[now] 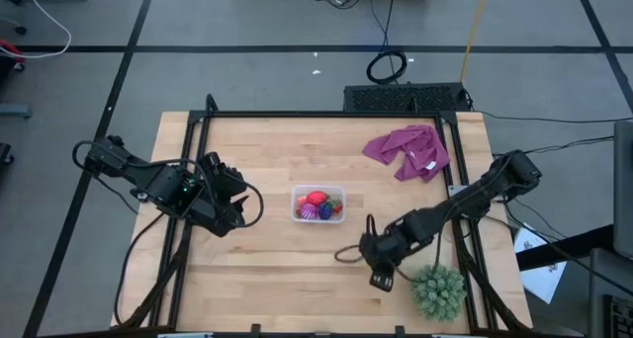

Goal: Pick and placing Produce into tupperware
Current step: Put the pink peach into the transparent container

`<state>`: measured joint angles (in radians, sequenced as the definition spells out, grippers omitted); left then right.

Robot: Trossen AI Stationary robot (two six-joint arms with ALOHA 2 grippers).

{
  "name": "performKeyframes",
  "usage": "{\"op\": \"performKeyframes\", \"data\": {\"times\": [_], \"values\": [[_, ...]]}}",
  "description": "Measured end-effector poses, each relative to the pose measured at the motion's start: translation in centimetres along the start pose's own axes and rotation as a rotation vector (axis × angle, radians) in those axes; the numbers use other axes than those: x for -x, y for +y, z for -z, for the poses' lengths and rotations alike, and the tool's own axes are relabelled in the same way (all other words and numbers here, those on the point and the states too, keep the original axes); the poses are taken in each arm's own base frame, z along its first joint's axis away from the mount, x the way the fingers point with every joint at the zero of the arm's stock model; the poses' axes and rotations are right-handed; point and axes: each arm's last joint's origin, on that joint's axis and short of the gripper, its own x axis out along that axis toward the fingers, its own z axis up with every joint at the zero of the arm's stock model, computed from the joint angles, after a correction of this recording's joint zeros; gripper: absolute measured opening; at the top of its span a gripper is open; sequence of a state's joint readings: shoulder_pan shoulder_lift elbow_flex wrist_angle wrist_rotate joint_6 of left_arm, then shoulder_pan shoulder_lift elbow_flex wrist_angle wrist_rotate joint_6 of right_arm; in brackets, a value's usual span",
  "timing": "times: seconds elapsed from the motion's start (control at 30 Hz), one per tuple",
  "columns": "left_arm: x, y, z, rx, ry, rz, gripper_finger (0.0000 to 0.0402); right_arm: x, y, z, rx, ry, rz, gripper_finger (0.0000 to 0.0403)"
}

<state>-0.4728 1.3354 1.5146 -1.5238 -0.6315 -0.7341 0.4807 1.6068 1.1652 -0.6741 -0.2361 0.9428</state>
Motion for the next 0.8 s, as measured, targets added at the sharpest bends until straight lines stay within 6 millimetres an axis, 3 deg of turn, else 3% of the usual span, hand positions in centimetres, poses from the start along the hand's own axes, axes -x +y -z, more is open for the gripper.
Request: {"op": "performKeyframes", "data": {"times": [0.3, 0.57, 0.8], "values": [[-0.3, 0.4, -0.3, -0.015, 0.009, -0.016, 0.0273, 3.9, -1.8, -5.0, 0.152, -0.226, -0.113, 0.0107], [-0.8, 1.0, -0.6, -0.016, 0.022, -0.039, 0.0273, 9.9, -2.1, -10.0, 0.370, -0.470, -0.109, 0.0107], [-1.1, 1.4, -0.9, -0.052, 0.032, -0.051, 0.0274, 14.3, -3.5, -12.6, 0.465, -0.633, -0.050, 0.0107]]}}
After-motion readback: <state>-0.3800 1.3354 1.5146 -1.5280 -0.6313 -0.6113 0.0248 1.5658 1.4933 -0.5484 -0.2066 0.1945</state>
